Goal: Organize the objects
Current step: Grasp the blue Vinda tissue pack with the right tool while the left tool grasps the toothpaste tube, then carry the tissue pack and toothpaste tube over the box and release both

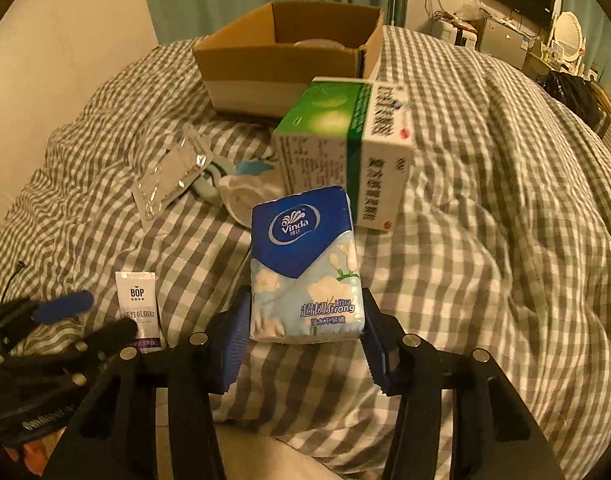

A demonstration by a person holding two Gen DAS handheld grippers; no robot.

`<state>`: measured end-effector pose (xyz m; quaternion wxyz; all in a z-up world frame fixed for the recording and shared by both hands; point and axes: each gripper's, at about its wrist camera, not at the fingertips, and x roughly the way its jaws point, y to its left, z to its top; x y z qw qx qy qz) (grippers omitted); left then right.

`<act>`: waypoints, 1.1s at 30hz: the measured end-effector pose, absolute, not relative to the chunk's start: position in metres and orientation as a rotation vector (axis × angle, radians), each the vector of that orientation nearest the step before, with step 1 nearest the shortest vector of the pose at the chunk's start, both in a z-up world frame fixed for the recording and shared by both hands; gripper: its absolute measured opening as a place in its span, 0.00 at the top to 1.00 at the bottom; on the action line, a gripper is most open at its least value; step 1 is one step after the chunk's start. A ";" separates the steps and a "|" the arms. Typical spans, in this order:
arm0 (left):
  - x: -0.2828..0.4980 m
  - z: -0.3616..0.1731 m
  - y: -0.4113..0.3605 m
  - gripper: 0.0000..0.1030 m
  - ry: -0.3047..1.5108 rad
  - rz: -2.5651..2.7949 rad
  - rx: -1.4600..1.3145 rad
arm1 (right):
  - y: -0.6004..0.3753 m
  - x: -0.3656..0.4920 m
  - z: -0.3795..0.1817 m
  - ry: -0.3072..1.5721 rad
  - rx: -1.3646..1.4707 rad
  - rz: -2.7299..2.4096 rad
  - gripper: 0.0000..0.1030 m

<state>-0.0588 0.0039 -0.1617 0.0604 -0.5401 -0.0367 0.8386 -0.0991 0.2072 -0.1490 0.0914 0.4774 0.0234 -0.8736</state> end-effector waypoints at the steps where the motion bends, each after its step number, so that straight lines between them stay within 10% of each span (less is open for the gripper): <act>1: -0.058 -0.164 0.008 0.37 -0.103 2.528 -1.639 | 0.211 -0.099 -0.146 0.060 1.411 -2.604 0.52; 7: -0.057 -0.170 0.041 0.37 0.062 2.504 -1.620 | 0.220 -0.100 -0.140 0.034 1.396 -2.614 0.52; 10: -0.060 -0.178 0.057 0.71 0.167 2.452 -1.610 | 0.223 -0.101 -0.140 0.024 1.392 -2.609 0.52; 16: -0.061 -0.179 0.053 0.81 0.137 2.444 -1.609 | 0.226 -0.100 -0.140 0.013 1.399 -2.606 0.52; 33: -0.081 -0.055 0.017 0.84 0.030 2.698 -1.291 | 0.239 -0.044 -0.022 -0.051 1.097 -2.718 0.52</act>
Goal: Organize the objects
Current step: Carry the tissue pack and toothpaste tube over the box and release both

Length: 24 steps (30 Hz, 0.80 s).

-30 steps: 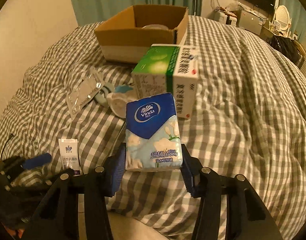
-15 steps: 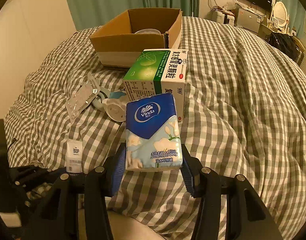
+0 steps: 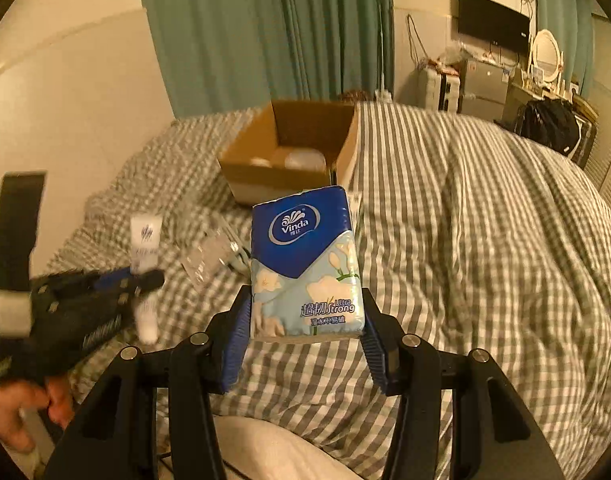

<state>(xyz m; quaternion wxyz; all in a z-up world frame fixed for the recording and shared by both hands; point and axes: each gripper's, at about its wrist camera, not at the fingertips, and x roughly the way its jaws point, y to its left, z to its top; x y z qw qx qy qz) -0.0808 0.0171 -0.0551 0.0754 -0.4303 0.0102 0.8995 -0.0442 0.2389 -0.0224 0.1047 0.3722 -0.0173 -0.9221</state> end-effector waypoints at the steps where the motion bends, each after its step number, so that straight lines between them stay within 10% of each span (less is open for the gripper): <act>1: -0.085 -0.046 0.018 0.84 0.046 2.706 -1.273 | 0.240 -0.045 -0.016 -0.058 1.080 -2.720 0.52; 14: -0.194 0.042 0.054 0.84 0.220 2.825 -1.010 | 0.232 -0.167 0.090 0.054 0.879 -2.728 0.52; 24: -0.321 -0.003 0.061 0.84 0.214 2.795 -1.052 | 0.228 -0.330 0.005 -0.119 1.122 -2.657 0.52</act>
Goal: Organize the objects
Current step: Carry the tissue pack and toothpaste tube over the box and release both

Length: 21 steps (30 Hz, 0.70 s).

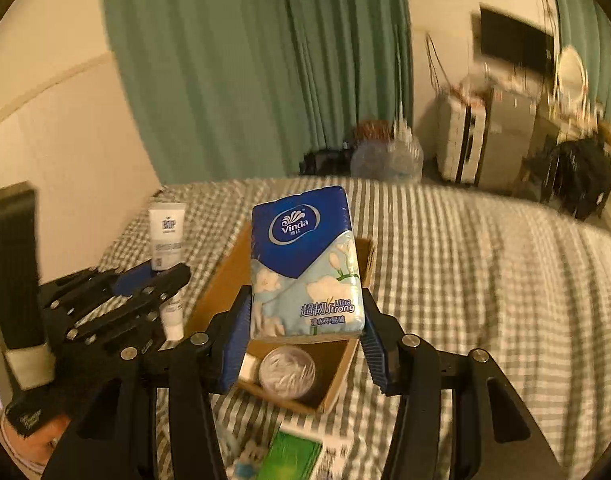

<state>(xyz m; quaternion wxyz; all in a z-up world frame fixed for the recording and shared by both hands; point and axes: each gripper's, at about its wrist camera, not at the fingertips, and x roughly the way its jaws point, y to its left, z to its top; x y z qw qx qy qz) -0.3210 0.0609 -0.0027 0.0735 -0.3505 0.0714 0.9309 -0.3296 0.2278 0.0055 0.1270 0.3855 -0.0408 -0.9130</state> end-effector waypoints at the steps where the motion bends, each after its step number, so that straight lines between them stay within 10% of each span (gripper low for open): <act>1: -0.333 -0.016 0.059 0.84 0.205 2.778 -1.076 | 0.227 -0.338 -0.004 -0.131 1.142 -2.650 0.52; 11: -0.356 -0.070 0.055 0.82 0.185 2.657 -1.200 | 0.225 -0.364 -0.041 -0.239 1.196 -2.644 0.36; 14: -0.342 -0.059 0.055 0.66 0.165 2.649 -1.180 | 0.227 -0.347 -0.018 -0.261 1.152 -2.687 0.23; 16: -0.333 -0.043 0.056 0.34 0.195 2.669 -1.157 | 0.231 -0.334 0.000 -0.251 1.119 -2.715 0.23; 21: -0.293 0.006 0.043 0.24 0.170 2.751 -1.063 | 0.237 -0.288 0.054 -0.178 1.036 -2.775 0.22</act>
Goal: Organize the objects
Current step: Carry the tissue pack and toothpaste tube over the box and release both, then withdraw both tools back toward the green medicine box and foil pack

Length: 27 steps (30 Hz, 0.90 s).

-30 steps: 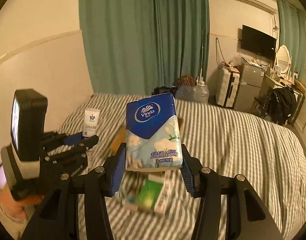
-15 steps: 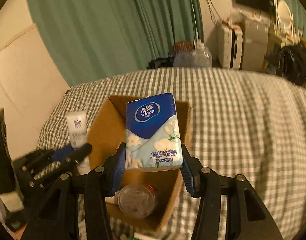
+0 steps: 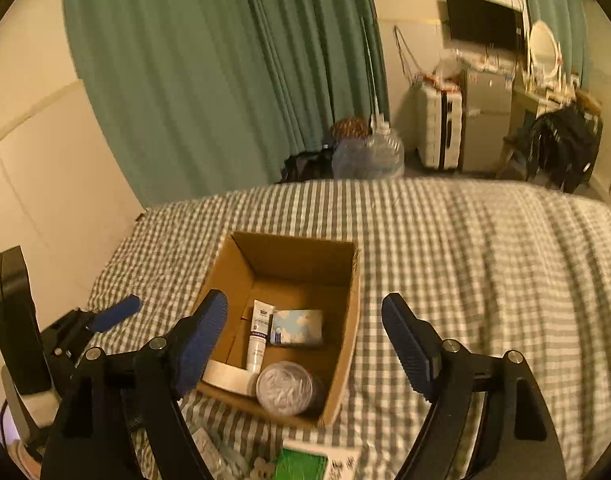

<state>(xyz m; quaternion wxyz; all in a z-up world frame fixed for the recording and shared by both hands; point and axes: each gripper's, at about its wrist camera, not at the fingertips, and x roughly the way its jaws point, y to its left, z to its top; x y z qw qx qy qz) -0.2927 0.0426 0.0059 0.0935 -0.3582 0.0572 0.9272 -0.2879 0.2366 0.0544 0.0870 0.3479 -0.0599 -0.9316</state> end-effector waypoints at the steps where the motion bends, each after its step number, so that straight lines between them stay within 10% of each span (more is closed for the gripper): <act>1: -0.279 0.018 0.036 0.21 0.143 2.777 -1.041 | 0.238 -0.274 0.065 -0.165 1.020 -2.790 0.22; 13: -0.145 0.078 -0.017 0.04 -0.026 2.947 -0.848 | 0.233 -0.116 0.122 -0.026 0.863 -2.894 0.00; 27: -0.079 0.040 -0.037 0.00 -0.113 2.986 -0.898 | 0.224 -0.061 0.070 0.018 0.852 -2.922 0.00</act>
